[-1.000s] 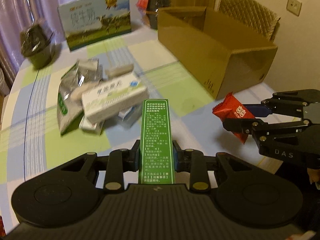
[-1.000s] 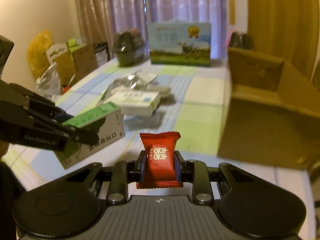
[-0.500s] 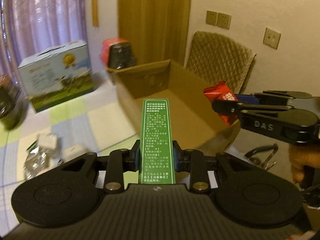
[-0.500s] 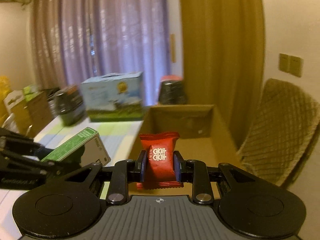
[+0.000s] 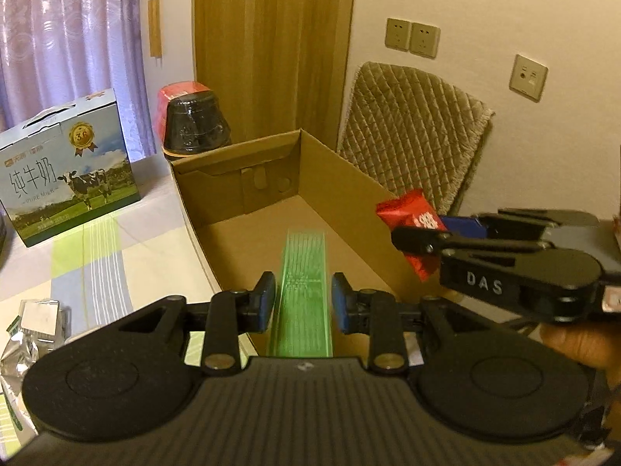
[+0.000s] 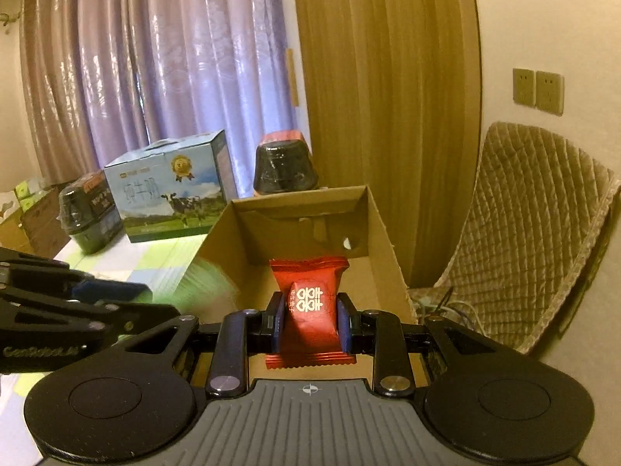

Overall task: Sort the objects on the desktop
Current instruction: 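Carry both items to the cardboard box and open both tools to drop them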

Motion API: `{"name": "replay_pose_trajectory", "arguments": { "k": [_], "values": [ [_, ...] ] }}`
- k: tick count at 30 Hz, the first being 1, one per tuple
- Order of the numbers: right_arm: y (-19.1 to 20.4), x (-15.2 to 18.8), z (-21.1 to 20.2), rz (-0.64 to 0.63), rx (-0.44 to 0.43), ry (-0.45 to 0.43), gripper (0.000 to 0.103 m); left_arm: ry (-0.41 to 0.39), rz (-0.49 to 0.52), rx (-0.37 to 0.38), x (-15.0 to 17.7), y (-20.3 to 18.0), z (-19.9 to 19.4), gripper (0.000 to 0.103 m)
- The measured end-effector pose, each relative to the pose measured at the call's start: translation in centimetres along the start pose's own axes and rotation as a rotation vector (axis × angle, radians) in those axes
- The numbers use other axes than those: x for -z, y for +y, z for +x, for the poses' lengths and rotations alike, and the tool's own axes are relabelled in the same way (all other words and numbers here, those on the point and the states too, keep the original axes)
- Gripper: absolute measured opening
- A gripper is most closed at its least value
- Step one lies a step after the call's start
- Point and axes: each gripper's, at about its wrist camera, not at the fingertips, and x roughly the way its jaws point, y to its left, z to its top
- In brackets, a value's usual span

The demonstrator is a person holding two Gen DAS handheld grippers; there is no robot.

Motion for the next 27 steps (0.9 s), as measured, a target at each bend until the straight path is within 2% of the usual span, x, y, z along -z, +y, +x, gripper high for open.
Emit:
{"name": "replay_pose_trajectory", "arguments": {
  "k": [5,14,21,22,23,24,27],
  "values": [
    [-0.1,0.1,0.5,0.003,-0.006,0.002,0.024,-0.014,-0.008,-0.023,0.4,0.8,-0.5,0.036],
    [0.3,0.5,1.4,0.002,-0.005,0.026,0.024,-0.026,-0.079,-0.045,2.2,2.6,-2.9,0.044],
    [0.8,0.0,1.7,-0.014,0.004,-0.004,0.025,-0.030,-0.104,-0.050,3.1,3.4,-3.9,0.047],
    [0.8,0.0,1.6,-0.020,0.008,-0.015,0.036,-0.030,-0.108,-0.051,3.2,3.5,-4.0,0.048],
    [0.9,-0.1,1.6,-0.028,0.016,-0.024,0.057,-0.030,-0.110,-0.053,3.3,3.7,-4.1,0.049],
    [0.9,-0.1,1.4,-0.031,0.019,-0.033,0.063,-0.030,-0.111,-0.055,3.5,3.7,-4.3,0.051],
    [1.0,0.2,0.7,-0.043,0.022,-0.048,0.065,-0.023,-0.121,-0.058,4.1,4.3,-4.7,0.053]
  ]
}}
